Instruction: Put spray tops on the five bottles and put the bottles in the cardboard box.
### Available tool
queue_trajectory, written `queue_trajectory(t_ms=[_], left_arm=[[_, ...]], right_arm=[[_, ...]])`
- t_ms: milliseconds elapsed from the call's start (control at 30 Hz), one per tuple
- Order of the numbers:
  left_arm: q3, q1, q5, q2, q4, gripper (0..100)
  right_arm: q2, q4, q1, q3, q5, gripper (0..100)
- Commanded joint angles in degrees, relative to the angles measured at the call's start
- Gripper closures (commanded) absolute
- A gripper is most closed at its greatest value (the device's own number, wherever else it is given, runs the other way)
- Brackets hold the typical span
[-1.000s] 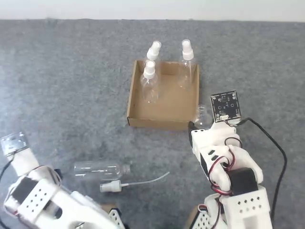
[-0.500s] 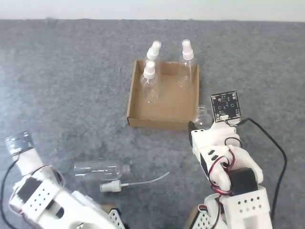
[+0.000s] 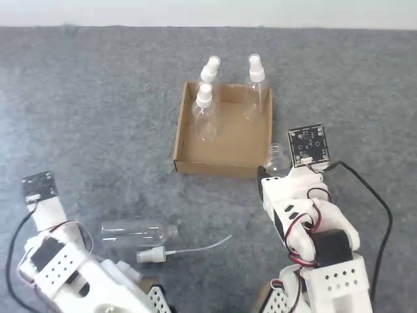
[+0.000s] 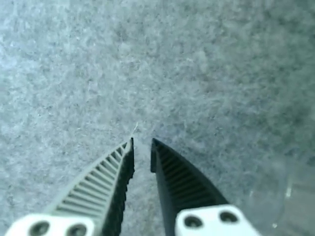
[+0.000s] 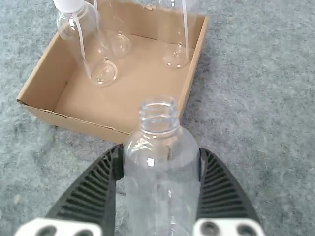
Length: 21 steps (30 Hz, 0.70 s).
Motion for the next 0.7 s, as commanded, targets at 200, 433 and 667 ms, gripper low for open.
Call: queue_trajectory(t_ms=[200,433,667], left_arm=[[-3.82,3.78,0.44,0.26,-1.41,99],[-9.1,3.52,3.6,0.26,-0.88,99],[-14.81,3.69,4.04,0.26,12.13,94]], right_arm=[[-0.92,-1.19,0.66,-0.62,-0.62,99.1],[-0.92,-1.19,0.66,-0.53,-0.62,99.1],[-0.92,-1.19,0.84,-0.53,-0.62,99.1]])
